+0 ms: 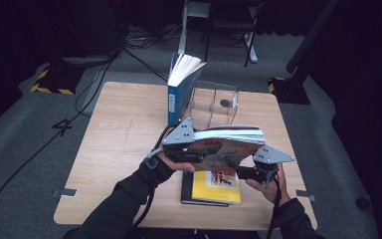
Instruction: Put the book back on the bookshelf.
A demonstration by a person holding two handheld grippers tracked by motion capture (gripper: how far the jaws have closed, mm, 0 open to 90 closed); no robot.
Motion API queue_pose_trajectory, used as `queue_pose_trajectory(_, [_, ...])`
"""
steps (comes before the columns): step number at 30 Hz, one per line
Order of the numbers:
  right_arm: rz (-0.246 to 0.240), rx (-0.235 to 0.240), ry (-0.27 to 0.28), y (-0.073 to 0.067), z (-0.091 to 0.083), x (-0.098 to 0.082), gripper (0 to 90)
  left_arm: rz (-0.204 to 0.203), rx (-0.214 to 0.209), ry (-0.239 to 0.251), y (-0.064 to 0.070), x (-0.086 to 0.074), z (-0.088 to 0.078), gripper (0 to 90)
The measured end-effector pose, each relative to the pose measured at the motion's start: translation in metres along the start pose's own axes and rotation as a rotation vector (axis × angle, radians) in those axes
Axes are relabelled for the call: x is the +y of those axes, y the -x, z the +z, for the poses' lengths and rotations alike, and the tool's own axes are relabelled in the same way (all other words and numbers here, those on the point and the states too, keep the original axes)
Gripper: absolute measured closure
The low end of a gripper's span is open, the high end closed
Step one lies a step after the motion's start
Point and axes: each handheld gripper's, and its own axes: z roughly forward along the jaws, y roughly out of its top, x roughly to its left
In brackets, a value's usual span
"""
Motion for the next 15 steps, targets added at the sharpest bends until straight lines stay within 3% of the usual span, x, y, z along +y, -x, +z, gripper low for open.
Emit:
queue_pose_trajectory(11, [0.001, -0.004, -0.006, 0.001, 0.001, 0.0, 35.9, 0.046, 0.009, -0.044, 0.004, 0.012, 0.006, 65.4])
queue_pose_trajectory(15, [0.004, -0.005, -0.007, 0.001, 0.0, 0.0, 35.0, 0.042, 0.001, -0.058, 0.003, 0.015, 0.006, 71.0])
